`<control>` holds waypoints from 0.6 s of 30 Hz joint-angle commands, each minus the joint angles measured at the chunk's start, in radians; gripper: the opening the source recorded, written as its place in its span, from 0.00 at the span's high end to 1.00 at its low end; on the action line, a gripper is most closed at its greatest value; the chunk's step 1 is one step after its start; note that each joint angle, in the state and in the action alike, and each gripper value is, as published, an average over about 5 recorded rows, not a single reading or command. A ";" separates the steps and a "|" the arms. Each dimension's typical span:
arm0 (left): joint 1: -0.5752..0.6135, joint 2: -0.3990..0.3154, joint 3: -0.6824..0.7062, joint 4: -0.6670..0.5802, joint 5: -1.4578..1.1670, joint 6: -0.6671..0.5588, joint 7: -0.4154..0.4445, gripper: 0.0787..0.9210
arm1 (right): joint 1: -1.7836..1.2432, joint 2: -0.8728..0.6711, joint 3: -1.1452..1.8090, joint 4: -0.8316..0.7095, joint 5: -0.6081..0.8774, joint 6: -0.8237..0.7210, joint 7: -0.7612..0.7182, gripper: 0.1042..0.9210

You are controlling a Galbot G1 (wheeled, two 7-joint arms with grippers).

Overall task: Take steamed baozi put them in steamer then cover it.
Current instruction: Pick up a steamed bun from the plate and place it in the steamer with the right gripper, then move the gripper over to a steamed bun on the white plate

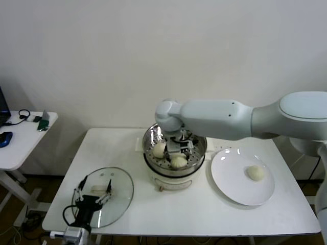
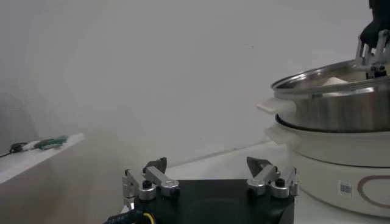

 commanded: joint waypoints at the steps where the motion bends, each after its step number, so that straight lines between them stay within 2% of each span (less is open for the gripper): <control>1: -0.002 -0.001 0.002 0.000 0.002 0.003 0.001 0.12 | -0.015 0.004 0.017 -0.001 -0.029 0.012 -0.006 0.14; 7: -0.004 0.002 0.005 0.007 0.002 0.002 0.000 0.12 | 0.019 -0.037 0.059 -0.009 -0.045 0.022 -0.004 0.12; 10: -0.008 0.007 0.009 0.006 0.002 0.002 -0.001 0.12 | 0.056 -0.093 0.084 -0.013 -0.023 -0.022 0.004 0.12; 18: -0.022 0.029 0.023 -0.014 0.003 0.010 -0.001 0.12 | 0.203 -0.360 -0.035 -0.018 0.280 -0.384 0.080 0.12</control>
